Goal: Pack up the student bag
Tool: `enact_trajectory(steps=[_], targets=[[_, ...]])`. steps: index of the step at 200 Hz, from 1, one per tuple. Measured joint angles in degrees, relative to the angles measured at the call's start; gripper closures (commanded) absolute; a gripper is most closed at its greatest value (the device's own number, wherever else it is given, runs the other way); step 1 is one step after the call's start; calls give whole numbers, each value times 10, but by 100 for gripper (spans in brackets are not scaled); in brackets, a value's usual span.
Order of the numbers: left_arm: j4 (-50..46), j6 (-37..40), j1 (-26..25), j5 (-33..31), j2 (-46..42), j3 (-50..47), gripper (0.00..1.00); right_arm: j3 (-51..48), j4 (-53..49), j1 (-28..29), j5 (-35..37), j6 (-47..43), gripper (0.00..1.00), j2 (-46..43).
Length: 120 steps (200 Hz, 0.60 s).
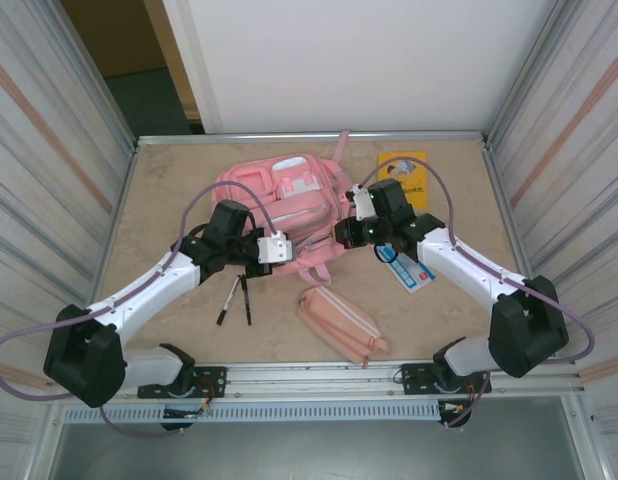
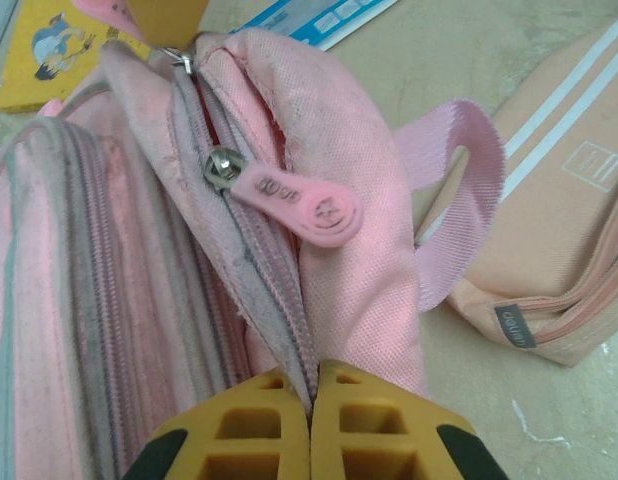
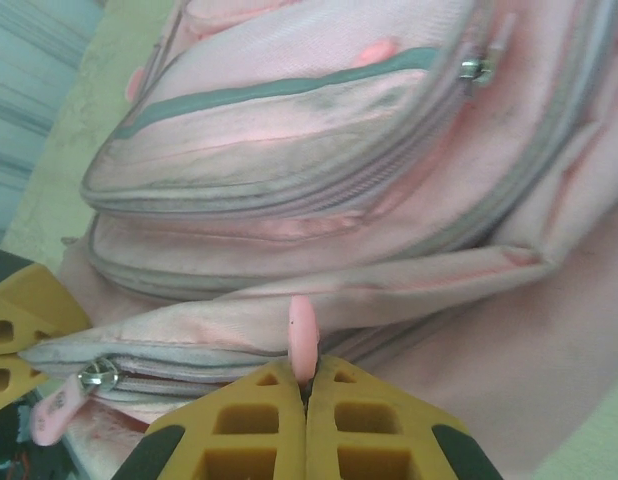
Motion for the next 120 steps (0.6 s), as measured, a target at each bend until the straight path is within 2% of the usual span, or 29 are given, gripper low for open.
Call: enact_trajectory(steps=[37,59,87,120], targets=[[-57,16,12,57,17,50,100,-45,48,-60,-14,-5,100,-18],[-73,17,40,111,4,52,100,-49,75,-91,-16,-6,100,-12],[-59,8,82,167,-25,33,100,-49,104,-110,-31,-9,100,-2],[-35,0,110,201,-44,0,100,-49,121,-122,-43,-17,100,-3]])
